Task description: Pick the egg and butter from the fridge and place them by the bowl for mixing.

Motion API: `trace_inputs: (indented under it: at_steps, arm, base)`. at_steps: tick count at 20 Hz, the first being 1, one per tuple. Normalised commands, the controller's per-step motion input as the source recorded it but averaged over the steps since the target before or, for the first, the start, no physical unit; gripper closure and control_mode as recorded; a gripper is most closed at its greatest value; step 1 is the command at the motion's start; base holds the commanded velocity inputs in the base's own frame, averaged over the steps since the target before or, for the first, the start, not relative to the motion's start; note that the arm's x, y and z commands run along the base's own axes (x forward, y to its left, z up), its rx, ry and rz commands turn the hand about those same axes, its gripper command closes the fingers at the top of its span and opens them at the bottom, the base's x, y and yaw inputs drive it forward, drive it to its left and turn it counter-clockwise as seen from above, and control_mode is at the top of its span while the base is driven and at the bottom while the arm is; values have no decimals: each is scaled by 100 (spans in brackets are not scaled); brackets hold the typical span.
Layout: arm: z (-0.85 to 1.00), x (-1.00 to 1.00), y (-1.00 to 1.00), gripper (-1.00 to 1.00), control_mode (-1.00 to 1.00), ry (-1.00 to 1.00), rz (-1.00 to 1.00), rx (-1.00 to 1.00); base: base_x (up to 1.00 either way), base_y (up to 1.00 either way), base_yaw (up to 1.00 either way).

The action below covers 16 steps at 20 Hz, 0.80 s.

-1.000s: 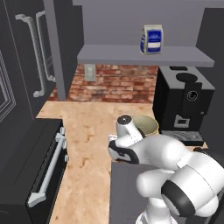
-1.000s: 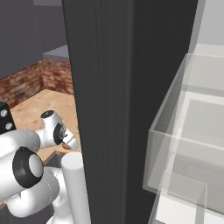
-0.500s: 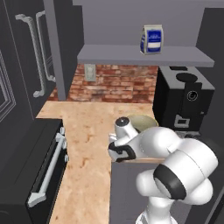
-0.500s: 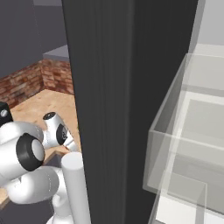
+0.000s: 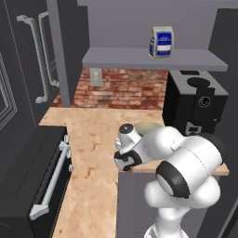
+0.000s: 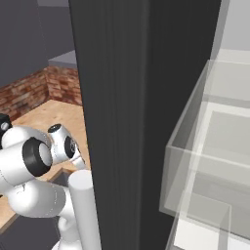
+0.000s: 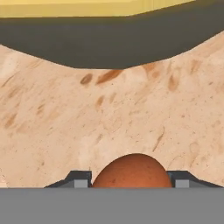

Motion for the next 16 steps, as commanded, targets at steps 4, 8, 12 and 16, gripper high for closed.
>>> trace_inputs:
  at_steps: [4,8,12,16]
  arm:
    - [-17,15,-2,100,-100,-5,-7,0]
    - [-23,9,-3,-100,-100,-2,-6,0]
    - [-21,2,-14,-100,-100,0,-3,2]
    - [-15,0,-12,-100,-100,0,-2,0]
  base:
    - [0,0,0]
    - [0,0,0]
    - [0,0,0]
    - [0,0,0]
